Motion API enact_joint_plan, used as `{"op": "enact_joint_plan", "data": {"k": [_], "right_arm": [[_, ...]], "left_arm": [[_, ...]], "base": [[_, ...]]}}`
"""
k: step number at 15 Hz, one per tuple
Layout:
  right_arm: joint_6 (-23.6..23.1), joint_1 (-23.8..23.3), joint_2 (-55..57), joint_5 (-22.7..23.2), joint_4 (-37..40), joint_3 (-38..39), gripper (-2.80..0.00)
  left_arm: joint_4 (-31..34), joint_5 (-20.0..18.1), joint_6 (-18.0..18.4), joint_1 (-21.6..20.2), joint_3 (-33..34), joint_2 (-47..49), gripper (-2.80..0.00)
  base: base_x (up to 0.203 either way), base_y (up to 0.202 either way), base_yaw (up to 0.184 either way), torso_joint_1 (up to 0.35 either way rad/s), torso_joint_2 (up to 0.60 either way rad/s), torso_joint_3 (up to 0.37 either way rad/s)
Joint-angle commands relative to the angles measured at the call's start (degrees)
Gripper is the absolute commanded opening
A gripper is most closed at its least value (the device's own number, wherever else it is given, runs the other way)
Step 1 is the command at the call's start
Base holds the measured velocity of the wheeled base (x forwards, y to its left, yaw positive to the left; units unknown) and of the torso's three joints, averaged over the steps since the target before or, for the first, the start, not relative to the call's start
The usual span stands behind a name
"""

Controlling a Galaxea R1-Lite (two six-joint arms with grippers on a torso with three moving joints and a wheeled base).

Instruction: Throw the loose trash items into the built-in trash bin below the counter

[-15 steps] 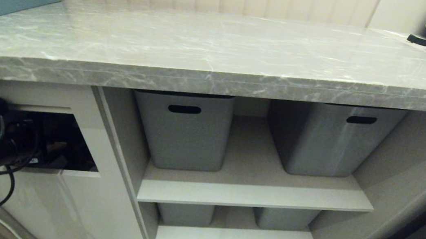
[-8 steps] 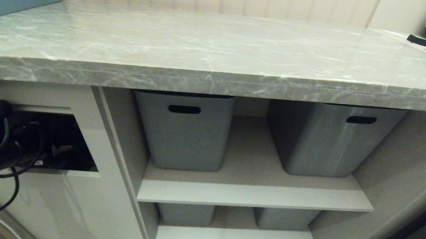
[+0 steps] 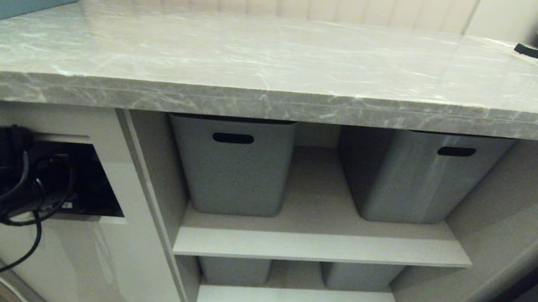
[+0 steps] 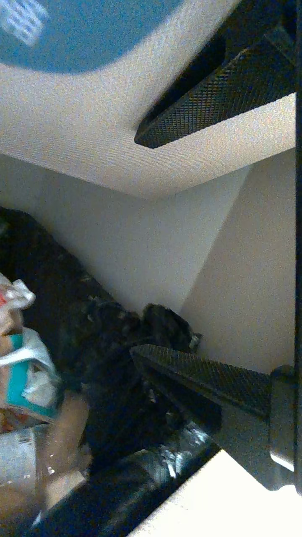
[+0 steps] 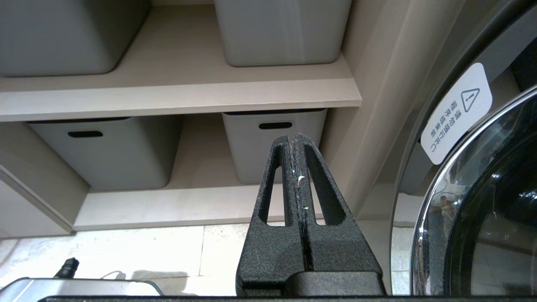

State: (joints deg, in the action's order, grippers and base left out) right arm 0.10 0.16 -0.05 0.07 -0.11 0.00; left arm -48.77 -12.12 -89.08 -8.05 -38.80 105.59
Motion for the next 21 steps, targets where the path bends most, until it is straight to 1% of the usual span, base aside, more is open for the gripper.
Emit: {"op": "enact_joint_plan", "data": {"k": [1,3,5,8,11,12,13,14,15,16,17,18,19,20,21], "right_arm": [[-0.01,0.02,-0.04,0.01,-0.02,0.00,-2.80],[-0.01,0.02,-0.04,0.01,-0.07,0.00,-2.80],[-0.01,0.02,-0.04,0.01,0.02,0.00,-2.80],[-0.01,0.02,-0.04,0.01,0.00,0.00,-2.80],[-0.01,0.02,-0.04,0.01,-0.07,0.00,-2.80],[-0.01,0.02,-0.04,0.01,-0.07,0.00,-2.80],[-0.01,0.02,-0.04,0.01,-0.07,0.00,-2.80],[-0.01,0.02,-0.04,0.01,0.02,0.00,-2.80],[-0.01,0.02,-0.04,0.01,-0.03,0.00,-2.80],[-0.01,0.02,-0.04,0.01,0.01,0.00,-2.80],[-0.01,0.02,-0.04,0.01,0.01,0.00,-2.80],[-0.01,0.02,-0.04,0.01,0.01,0.00,-2.80],[-0.01,0.02,-0.04,0.01,0.02,0.00,-2.80],[-0.01,0.02,-0.04,0.01,0.02,0.00,-2.80],[-0.01,0.02,-0.04,0.01,-0.03,0.00,-2.80]], "left_arm": [[-0.36,-0.10,-0.48,-0.06,0.22,-0.30,0.00],[-0.33,-0.02,-0.41,-0.50,0.62,-0.50,0.00],[-0.28,0.19,-0.22,-1.49,2.69,-2.00,0.00],[-0.41,0.96,0.84,-3.47,9.85,-9.44,0.00],[-0.34,1.11,1.96,-4.48,19.07,-21.69,0.00],[-0.32,1.30,3.59,-4.76,22.71,-26.16,0.00],[-0.21,1.70,5.99,-5.13,25.82,-31.28,0.00],[0.32,2.04,9.47,-5.64,28.79,-37.02,0.00],[1.57,2.26,14.19,-6.23,31.11,-42.55,-2.80],[3.44,2.39,19.94,-6.69,32.58,-47.61,-2.80],[6.08,2.26,27.83,-6.96,33.35,-52.71,-2.80],[9.68,1.44,39.45,-7.03,33.56,-56.71,-2.80],[13.79,0.05,51.62,-7.07,33.52,-59.75,-2.80],[18.15,-1.65,62.93,-7.03,33.56,-63.12,-2.80],[23.24,-3.61,71.91,-6.82,33.65,-67.05,-2.80]], "base": [[0.000,0.000,0.000,0.000,0.00,0.000],[0.000,0.000,0.000,0.000,0.00,0.000],[0.000,0.000,0.000,0.000,0.00,0.000],[0.000,0.000,0.000,0.000,0.00,0.000],[0.000,0.000,0.000,0.000,0.00,0.000],[0.000,0.000,0.000,0.000,0.00,0.000],[0.000,0.000,0.000,0.000,0.00,0.000],[0.000,0.000,0.000,0.000,0.00,0.000],[0.000,0.000,0.000,0.000,0.00,0.000],[0.000,0.000,0.000,0.000,0.00,0.000],[0.000,0.000,0.000,0.000,0.00,0.000],[0.000,0.000,0.000,0.000,0.00,0.000],[0.000,0.000,0.000,0.000,0.00,0.000],[0.000,0.000,0.000,0.000,0.00,0.000],[0.000,0.000,0.000,0.000,0.00,0.000]]}}
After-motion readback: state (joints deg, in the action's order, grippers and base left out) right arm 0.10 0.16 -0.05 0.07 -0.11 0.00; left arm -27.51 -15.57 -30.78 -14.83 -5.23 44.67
